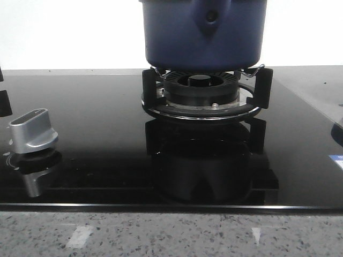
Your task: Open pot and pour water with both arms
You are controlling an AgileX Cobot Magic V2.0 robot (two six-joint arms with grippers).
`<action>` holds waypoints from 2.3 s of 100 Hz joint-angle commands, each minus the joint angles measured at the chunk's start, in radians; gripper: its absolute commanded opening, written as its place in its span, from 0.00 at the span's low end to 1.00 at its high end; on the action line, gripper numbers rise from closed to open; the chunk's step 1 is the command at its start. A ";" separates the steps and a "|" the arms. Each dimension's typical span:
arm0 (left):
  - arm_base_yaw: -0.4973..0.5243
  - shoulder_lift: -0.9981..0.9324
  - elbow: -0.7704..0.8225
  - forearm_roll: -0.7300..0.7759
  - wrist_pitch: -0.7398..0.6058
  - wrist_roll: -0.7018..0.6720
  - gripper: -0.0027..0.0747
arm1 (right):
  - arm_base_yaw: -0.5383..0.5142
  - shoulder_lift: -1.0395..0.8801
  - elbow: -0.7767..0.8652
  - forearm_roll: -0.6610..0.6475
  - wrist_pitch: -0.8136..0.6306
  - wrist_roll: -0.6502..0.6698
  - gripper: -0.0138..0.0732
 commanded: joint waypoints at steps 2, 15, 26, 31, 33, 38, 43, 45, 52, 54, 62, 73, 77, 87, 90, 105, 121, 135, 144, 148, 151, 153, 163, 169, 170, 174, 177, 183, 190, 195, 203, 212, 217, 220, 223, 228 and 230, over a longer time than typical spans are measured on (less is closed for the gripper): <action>0.002 -0.029 0.031 0.000 -0.082 -0.009 0.01 | 0.003 -0.021 0.024 -0.002 -0.090 -0.002 0.09; 0.002 -0.029 0.031 0.000 -0.082 -0.009 0.01 | 0.003 -0.021 0.024 0.000 -0.105 -0.002 0.09; 0.002 -0.029 0.031 -0.040 -0.082 -0.009 0.01 | 0.003 -0.021 0.024 0.030 -0.117 -0.002 0.09; 0.002 -0.029 0.031 -0.086 -0.084 -0.009 0.01 | 0.003 -0.021 0.024 0.077 -0.134 -0.002 0.09; 0.002 -0.029 0.031 -0.110 -0.087 -0.009 0.01 | 0.003 -0.021 0.024 0.092 -0.146 -0.002 0.09; 0.002 -0.029 0.031 -0.178 -0.101 -0.009 0.01 | 0.003 -0.021 0.024 0.173 -0.178 -0.002 0.09; 0.002 -0.029 0.031 -0.259 -0.120 -0.009 0.01 | 0.003 -0.021 0.024 0.261 -0.190 -0.002 0.09; 0.002 -0.029 0.031 -0.295 -0.128 -0.009 0.01 | 0.003 -0.021 0.024 0.298 -0.192 -0.002 0.09; 0.002 -0.029 0.031 -0.418 -0.164 -0.009 0.01 | 0.003 -0.021 0.024 0.404 -0.198 -0.002 0.09; 0.002 -0.029 0.030 -0.459 -0.173 -0.009 0.01 | 0.003 -0.021 0.024 0.434 -0.198 -0.002 0.09; 0.002 -0.029 0.023 -0.588 -0.185 -0.009 0.01 | 0.003 -0.021 0.022 0.542 -0.192 -0.002 0.09; 0.002 -0.029 0.000 -0.656 -0.175 -0.009 0.01 | 0.003 -0.021 -0.004 0.585 -0.106 -0.002 0.09; 0.002 -0.029 -0.011 -0.656 -0.165 -0.009 0.01 | 0.003 -0.021 -0.019 0.585 -0.056 -0.002 0.09; 0.002 -0.027 -0.063 -0.655 -0.119 -0.009 0.01 | 0.003 -0.021 -0.064 0.585 0.046 -0.002 0.10; 0.002 -0.027 -0.081 -0.652 -0.108 -0.009 0.01 | 0.003 -0.021 -0.076 0.582 0.063 -0.002 0.10; 0.002 0.021 -0.205 -0.546 0.017 -0.009 0.01 | 0.003 0.012 -0.189 0.527 0.190 -0.004 0.10; 0.002 0.147 -0.391 -0.406 0.197 0.042 0.01 | 0.003 0.132 -0.357 0.391 0.385 -0.004 0.10; 0.002 0.283 -0.554 -0.410 0.327 0.182 0.01 | 0.019 0.263 -0.507 0.310 0.540 -0.004 0.10; 0.002 0.363 -0.643 -0.410 0.388 0.232 0.01 | 0.025 0.347 -0.590 0.286 0.642 -0.004 0.10; 0.002 0.396 -0.673 -0.410 0.409 0.251 0.01 | 0.025 0.384 -0.634 0.283 0.688 -0.005 0.10; 0.002 0.417 -0.699 -0.410 0.419 0.263 0.01 | 0.027 0.407 -0.657 0.283 0.717 -0.008 0.10; 0.002 0.432 -0.714 -0.410 0.424 0.272 0.01 | 0.027 0.422 -0.674 0.283 0.738 -0.008 0.10; 0.002 0.494 -0.766 -0.415 0.444 0.293 0.01 | 0.027 0.482 -0.734 0.283 0.815 -0.018 0.10; -0.003 0.526 -0.786 -0.421 0.451 0.310 0.01 | 0.027 0.506 -0.759 0.283 0.840 -0.028 0.10; -0.009 0.529 -0.786 -0.426 0.451 0.315 0.01 | 0.027 0.507 -0.761 0.283 0.843 -0.028 0.10; -0.027 0.548 -0.790 -0.440 0.444 0.329 0.01 | 0.027 0.515 -0.773 0.285 0.850 -0.037 0.10; -0.042 0.561 -0.791 -0.466 0.439 0.354 0.01 | 0.027 0.520 -0.780 0.287 0.856 -0.047 0.10; -0.078 0.592 -0.791 -0.521 0.436 0.426 0.01 | 0.027 0.524 -0.792 0.290 0.865 -0.059 0.15; -0.124 0.634 -0.793 -0.597 0.436 0.520 0.01 | 0.027 0.524 -0.804 0.290 0.869 -0.066 0.24; -0.158 0.666 -0.797 -0.655 0.436 0.570 0.01 | 0.027 0.524 -0.806 0.290 0.867 -0.070 0.33; -0.203 0.717 -0.807 -0.768 0.436 0.662 0.05 | 0.027 0.524 -0.806 0.290 0.847 -0.070 0.48; -0.254 0.784 -0.833 -0.876 0.438 0.727 0.15 | 0.029 0.524 -0.806 0.295 0.834 -0.070 0.57; -0.282 0.823 -0.851 -0.932 0.435 0.775 0.23 | 0.037 0.524 -0.806 0.294 0.827 -0.070 0.57; -0.298 0.854 -0.862 -0.962 0.435 0.809 0.29 | 0.046 0.524 -0.806 0.294 0.822 -0.070 0.57; -0.317 0.882 -0.876 -0.989 0.435 0.843 0.34 | 0.054 0.524 -0.806 0.294 0.817 -0.070 0.56; -0.347 0.930 -0.898 -1.036 0.439 0.900 0.43 | 0.068 0.524 -0.806 0.294 0.808 -0.070 0.56; -0.360 0.951 -0.908 -1.044 0.439 0.926 0.46 | 0.073 0.524 -0.806 0.294 0.808 -0.070 0.56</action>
